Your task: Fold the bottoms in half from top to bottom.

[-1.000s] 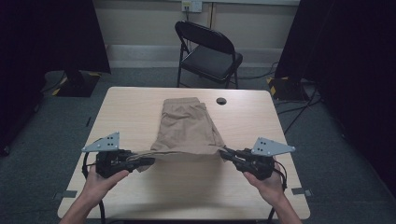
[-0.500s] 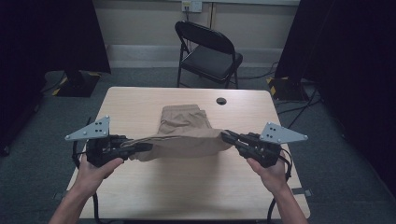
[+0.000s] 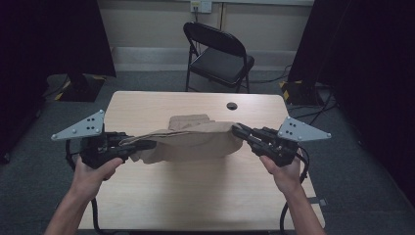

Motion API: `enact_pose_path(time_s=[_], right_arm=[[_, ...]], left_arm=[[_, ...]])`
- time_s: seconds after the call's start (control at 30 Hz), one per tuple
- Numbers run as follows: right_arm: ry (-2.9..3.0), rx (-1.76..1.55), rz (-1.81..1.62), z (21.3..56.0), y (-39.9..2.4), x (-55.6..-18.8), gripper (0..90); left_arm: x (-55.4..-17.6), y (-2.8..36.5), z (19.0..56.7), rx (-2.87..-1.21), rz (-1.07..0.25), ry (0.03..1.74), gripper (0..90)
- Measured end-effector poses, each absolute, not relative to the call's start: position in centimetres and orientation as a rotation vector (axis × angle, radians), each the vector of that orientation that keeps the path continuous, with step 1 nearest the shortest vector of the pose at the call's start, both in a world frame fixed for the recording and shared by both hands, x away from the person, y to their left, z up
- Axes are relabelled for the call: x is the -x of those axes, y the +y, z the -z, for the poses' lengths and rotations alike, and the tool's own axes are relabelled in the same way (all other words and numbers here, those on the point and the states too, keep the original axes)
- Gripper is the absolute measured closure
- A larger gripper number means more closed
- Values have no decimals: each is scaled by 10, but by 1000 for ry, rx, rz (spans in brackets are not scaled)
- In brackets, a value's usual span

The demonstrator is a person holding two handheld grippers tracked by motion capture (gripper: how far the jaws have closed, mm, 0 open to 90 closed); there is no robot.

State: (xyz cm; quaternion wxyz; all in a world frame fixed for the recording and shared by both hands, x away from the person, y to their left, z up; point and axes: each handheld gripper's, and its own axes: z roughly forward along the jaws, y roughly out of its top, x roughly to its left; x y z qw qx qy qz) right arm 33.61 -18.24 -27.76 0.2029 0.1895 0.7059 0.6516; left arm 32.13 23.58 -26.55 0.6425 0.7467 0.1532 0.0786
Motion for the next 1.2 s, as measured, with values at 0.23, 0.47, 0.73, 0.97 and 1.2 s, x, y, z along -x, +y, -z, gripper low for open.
enact_pose_path(time_s=[0.23, 0.47, 0.73, 0.97, 1.2], right_arm=[[1922, -497, -1856, 262, -182, -334, 857], [1883, -501, -1880, 249, -182, -341, 857], [1954, -600, -1819, 281, -183, -358, 857], [2017, -664, -1740, 307, -178, -373, 857], [2086, -757, -1659, 332, -169, -410, 856]], left_arm=[[-322, 237, 242, -1666, -203, 329, 882], [-332, 236, 237, -1667, -206, 362, 882], [-360, 235, 279, -1731, -149, 487, 882], [-388, 238, 319, -1751, -99, 592, 883], [-428, 239, 355, -1769, -68, 722, 882]])
